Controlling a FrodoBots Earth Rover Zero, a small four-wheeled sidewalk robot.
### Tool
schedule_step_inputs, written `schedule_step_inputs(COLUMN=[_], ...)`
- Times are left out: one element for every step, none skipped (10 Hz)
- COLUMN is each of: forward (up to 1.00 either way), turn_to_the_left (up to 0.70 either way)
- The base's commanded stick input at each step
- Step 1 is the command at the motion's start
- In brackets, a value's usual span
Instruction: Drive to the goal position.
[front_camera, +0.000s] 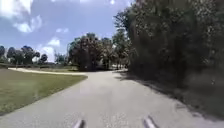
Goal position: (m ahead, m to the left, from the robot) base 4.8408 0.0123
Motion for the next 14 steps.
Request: schedule_step_inputs(forward=[0.5, 0.5, 0.5, 0.5, 0.5, 0.5, 0.5, 0.5, 0.5, 0.5, 0.5, 0.5, 0.5, 0.5], turn_to_the_left=[0.0, 0.0, 0.0, 0.5, 0.27, 0.0, 0.0, 0.0, 0.0, 0.0, 0.0, 0.0, 0.0, 0.0])
